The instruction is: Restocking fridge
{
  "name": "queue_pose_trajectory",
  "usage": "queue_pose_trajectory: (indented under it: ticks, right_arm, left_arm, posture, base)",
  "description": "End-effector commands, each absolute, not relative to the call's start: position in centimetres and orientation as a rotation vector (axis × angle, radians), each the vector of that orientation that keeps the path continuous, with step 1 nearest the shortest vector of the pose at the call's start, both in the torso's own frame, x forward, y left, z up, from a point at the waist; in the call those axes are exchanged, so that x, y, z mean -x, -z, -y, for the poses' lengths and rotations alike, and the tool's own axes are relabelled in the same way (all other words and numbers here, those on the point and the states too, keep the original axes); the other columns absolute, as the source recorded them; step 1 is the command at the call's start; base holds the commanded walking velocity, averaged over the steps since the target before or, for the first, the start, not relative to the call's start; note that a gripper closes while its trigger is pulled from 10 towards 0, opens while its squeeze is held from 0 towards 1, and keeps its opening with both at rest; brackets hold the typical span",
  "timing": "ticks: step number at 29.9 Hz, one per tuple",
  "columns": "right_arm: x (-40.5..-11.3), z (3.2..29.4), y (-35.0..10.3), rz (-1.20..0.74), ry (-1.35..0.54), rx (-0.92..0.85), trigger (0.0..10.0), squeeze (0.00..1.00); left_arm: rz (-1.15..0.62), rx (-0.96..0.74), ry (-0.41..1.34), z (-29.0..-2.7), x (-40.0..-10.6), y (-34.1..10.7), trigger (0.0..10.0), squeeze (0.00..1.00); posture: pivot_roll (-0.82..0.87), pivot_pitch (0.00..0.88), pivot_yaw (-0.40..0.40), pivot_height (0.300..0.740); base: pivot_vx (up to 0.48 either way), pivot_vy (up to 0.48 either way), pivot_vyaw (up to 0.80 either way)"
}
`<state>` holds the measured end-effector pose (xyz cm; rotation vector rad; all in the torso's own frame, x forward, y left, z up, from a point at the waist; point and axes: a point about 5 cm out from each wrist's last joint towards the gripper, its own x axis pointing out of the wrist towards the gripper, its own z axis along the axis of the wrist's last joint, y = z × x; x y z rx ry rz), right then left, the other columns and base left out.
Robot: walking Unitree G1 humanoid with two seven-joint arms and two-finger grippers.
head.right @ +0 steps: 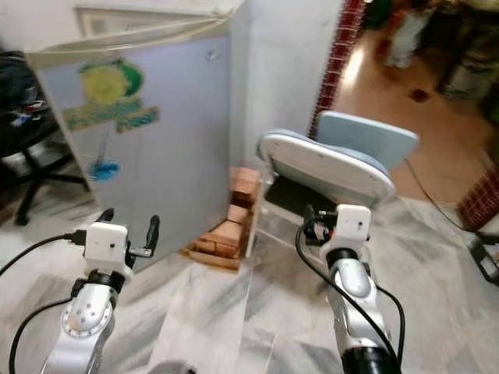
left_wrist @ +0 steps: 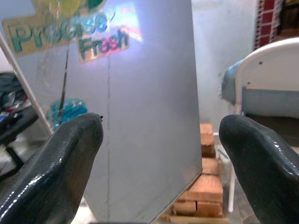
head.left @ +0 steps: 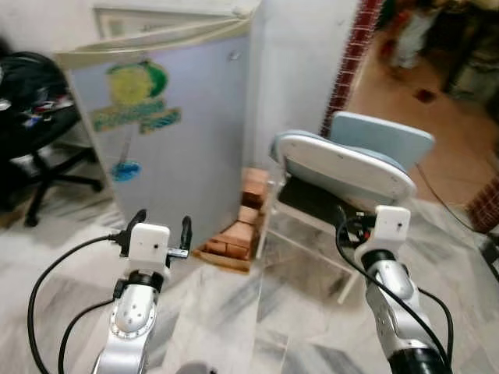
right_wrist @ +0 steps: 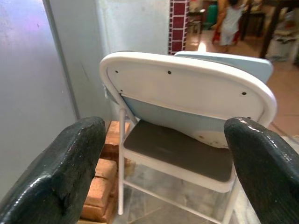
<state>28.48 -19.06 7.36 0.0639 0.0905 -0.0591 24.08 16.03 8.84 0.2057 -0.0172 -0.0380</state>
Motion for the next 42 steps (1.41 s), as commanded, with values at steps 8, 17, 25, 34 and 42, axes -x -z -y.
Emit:
queue_pose_trajectory:
  ticks: [8, 17, 25, 34, 42]
  right_arm:
    - [-28.6, 18.7, -7.7, -0.078, 0.07, -0.085, 10.0, 0.0]
    - [-28.0, 19.2, -7.2, -0.096, 0.085, -0.078, 10.0, 0.0]
    - [-28.0, 19.2, -7.2, -0.097, 0.083, -0.075, 10.0, 0.0]
    - [-28.0, 18.8, -7.0, -0.098, 0.055, -0.091, 10.0, 0.0]
    - [-28.1, 18.5, -6.7, -0.114, 0.051, -0.105, 10.0, 0.0]
  left_arm:
    - [-0.03, -0.178, 0.021, -17.2, -23.4, -8.1, 10.0, 0.0]
    - [-0.038, -0.17, 0.049, -16.7, -23.0, -7.7, 10.0, 0.0]
    - [-0.036, -0.169, 0.047, -16.8, -23.1, -7.8, 10.0, 0.0]
    - [-0.035, -0.18, 0.038, -17.2, -23.0, -7.8, 10.0, 0.0]
    - [-0.045, -0.181, 0.041, -17.2, -22.9, -7.6, 10.0, 0.0]
  posture:
    - [0.07, 0.0, -0.034, 0.74]
    - [0.05, 0.0, -0.032, 0.74]
    - [0.06, 0.0, -0.034, 0.74]
    - [0.06, 0.0, -0.029, 0.74]
    - [0.08, 0.0, -0.024, 0.74]
  base:
    - [0.0, 0.48, 0.0]
    - [0.0, 0.48, -0.57]
    - [0.0, 0.48, -0.77]
    - [0.0, 0.48, -0.07]
    - [0.0, 0.48, 0.0]
